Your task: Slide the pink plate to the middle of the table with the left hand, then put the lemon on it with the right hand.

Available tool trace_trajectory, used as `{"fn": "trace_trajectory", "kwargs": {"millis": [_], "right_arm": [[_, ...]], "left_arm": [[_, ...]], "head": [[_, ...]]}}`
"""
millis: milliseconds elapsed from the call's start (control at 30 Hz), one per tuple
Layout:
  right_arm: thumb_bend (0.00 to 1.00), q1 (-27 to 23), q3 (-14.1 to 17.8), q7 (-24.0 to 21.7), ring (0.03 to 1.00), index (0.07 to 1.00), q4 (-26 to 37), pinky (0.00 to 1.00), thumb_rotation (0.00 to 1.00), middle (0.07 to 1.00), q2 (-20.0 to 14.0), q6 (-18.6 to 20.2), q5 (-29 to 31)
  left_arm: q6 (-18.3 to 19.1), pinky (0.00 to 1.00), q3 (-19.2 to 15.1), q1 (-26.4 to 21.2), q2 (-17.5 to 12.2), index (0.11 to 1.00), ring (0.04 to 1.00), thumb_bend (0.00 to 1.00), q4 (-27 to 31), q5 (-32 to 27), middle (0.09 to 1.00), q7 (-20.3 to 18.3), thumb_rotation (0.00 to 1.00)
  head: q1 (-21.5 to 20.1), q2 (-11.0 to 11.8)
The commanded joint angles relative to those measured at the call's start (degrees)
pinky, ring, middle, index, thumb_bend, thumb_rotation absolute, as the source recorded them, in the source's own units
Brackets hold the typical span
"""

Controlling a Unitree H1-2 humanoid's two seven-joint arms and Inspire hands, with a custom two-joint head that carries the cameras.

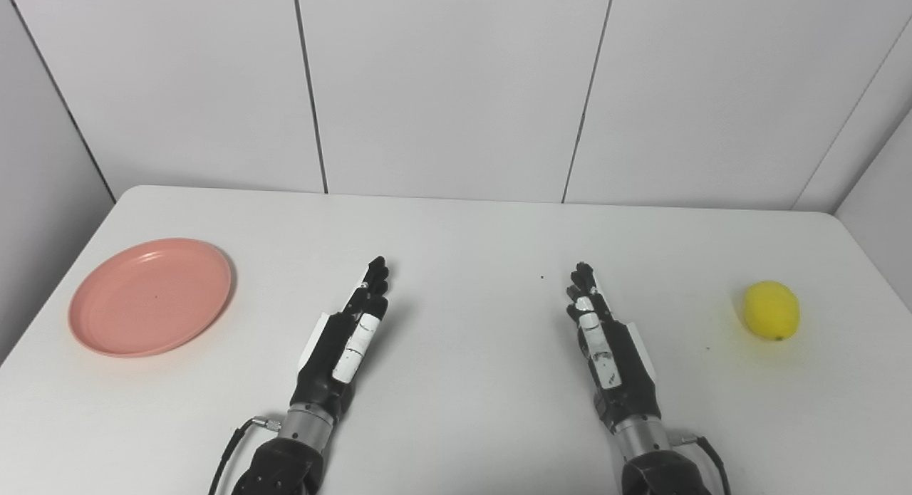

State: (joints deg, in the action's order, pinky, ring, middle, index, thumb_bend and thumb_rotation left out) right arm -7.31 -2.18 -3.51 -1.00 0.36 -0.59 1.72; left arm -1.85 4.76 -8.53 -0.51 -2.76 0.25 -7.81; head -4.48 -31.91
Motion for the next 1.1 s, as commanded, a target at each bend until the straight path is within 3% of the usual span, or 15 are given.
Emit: {"fn": "trace_trajectory", "kwargs": {"millis": [0, 1067], "right_arm": [[0.57, -1.0, -0.1, -0.1, 0.999, 1.000, 1.7, 1.00, 0.94, 1.000, 0.1, -3.1, 0.0], [0.57, -1.1, -0.2, 0.0, 0.997, 1.000, 2.1, 1.00, 0.94, 1.000, 0.0, -2.8, -0.3]], "left_arm": [[-0.6, 1.00, 0.0, 0.3, 0.1, 1.000, 1.000, 0.82, 1.3, -1.0, 1.000, -0.2, 0.93], [-1.5, 1.00, 0.1, 0.0, -0.1, 1.000, 1.000, 0.81, 0.6, -1.4, 1.000, -0.2, 0.92]], "head": [[0.1, -0.1], [0.2, -0.3]]}}
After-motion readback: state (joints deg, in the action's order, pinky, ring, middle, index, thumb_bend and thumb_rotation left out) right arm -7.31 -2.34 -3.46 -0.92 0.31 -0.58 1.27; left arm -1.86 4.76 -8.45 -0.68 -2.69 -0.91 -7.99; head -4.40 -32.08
